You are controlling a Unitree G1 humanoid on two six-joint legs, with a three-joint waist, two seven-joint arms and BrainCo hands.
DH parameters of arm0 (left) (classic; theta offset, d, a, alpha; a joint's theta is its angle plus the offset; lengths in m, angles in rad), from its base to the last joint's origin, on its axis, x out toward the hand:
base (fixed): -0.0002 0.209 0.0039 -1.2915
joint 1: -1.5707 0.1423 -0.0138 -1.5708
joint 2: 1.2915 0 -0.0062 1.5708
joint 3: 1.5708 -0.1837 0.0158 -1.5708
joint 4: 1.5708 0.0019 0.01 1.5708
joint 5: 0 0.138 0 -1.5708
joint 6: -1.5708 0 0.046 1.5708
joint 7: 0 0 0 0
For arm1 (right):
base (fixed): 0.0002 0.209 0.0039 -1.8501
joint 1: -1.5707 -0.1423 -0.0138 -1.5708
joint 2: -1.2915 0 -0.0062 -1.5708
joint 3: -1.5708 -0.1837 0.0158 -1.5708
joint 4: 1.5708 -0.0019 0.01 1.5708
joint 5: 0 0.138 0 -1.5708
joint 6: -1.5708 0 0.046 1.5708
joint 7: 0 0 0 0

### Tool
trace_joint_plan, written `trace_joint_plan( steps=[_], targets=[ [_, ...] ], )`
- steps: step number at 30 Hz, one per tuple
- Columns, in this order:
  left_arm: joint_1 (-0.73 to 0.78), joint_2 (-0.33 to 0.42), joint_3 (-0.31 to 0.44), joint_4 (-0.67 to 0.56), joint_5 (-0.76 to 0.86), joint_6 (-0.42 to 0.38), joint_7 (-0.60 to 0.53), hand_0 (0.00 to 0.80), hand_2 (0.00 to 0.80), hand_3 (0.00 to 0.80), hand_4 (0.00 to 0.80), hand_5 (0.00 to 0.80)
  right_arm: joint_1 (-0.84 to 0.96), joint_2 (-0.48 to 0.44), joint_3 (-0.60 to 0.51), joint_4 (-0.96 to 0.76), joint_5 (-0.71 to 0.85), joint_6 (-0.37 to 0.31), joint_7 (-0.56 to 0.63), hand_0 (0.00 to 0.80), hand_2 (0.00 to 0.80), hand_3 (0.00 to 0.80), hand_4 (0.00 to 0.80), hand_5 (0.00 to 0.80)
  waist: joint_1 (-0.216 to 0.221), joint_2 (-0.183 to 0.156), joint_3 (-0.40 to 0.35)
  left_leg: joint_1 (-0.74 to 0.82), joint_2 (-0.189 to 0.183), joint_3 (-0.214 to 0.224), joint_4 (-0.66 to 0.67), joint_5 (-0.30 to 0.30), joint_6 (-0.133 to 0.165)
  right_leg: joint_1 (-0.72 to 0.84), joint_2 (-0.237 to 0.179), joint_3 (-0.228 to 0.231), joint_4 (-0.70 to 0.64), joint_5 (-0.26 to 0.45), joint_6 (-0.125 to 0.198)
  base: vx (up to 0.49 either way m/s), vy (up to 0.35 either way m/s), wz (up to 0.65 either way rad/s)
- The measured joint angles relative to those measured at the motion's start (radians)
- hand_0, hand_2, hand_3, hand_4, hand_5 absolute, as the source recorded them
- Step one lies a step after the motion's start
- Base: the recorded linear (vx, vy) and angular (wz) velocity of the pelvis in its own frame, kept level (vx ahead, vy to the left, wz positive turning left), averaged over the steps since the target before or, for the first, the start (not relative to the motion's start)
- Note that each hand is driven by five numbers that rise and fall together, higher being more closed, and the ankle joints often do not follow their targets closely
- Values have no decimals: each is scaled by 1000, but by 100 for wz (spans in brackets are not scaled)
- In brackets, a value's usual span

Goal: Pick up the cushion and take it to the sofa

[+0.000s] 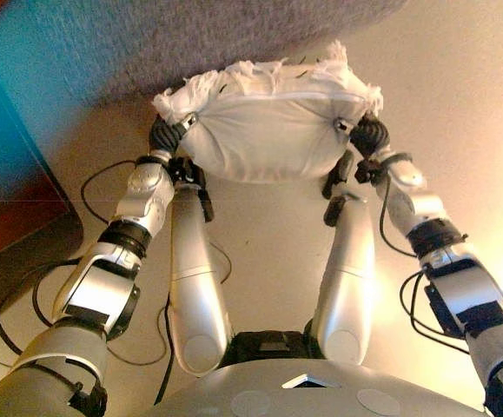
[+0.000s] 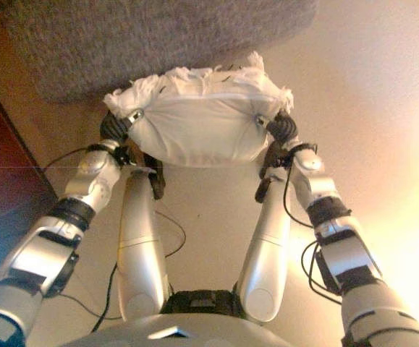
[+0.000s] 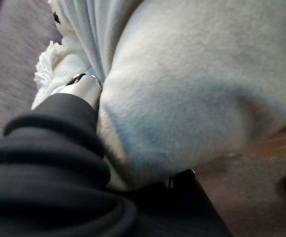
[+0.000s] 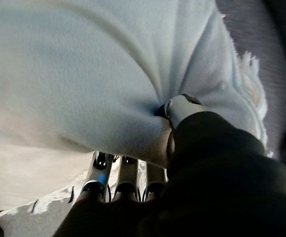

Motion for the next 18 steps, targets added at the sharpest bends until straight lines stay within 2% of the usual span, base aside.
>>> trace_joint_plan(
  steps=[2, 9, 10, 12, 14, 16, 18],
  targets=[
    [72, -22, 37, -35, 17, -15, 19, 800, 800, 800, 800, 800, 50, 34, -18, -42, -2, -4, -9, 800, 800, 800, 800, 800, 4, -10, -1, 126, 0, 15, -94, 20, -23, 93, 7, -14, -64, 15, -3, 123, -94, -22],
    [236, -55, 133, -163, 30, -31, 37, 800, 800, 800, 800, 800, 162, 55, -39, -253, -53, 19, -42, 800, 800, 800, 800, 800, 4, -19, -10, 479, -4, 13, -315, 46, -19, 313, 31, -36, -124, -4, -45, 173, -50, -28],
    [246, -61, 143, -171, 35, -29, 37, 800, 800, 800, 800, 800, 157, 52, -39, -260, -67, 35, -46, 800, 800, 800, 800, 800, 7, -22, -12, 509, -13, -18, -324, 45, -16, 332, 38, -27, -129, -4, -45, 186, 5, -37],
    [272, -72, 157, -186, 36, -25, 37, 800, 800, 800, 800, 800, 145, 49, -40, -268, -98, 76, -61, 800, 800, 800, 800, 800, 12, -32, -33, 554, -41, -84, -325, 19, 30, 358, 49, 6, -147, 0, -50, 182, -21, -49],
    [281, -72, 158, -186, 35, -4, 36, 800, 800, 800, 800, 800, 150, 47, -39, -269, -103, 113, -73, 800, 800, 800, 800, 800, 28, -37, -58, 603, -44, -88, -342, 1, 27, 389, 62, 32, -182, 21, -45, 200, -94, -45],
    [286, -77, 162, -186, 35, 12, 35, 800, 800, 800, 800, 800, 176, 53, -40, -269, -102, 126, -79, 800, 800, 800, 800, 800, 31, -41, -86, 639, -45, -88, -375, -7, 15, 423, 62, 30, -213, 35, -43, 268, -138, -7],
    [324, -86, 180, -186, 35, 20, 34, 800, 800, 800, 800, 800, 213, 78, -37, -271, -102, 138, -78, 800, 800, 800, 800, 800, 32, -41, -109, 702, -44, -87, -417, -10, 18, 481, 63, 30, -254, 41, -37, 317, -144, -8]
  ],
)
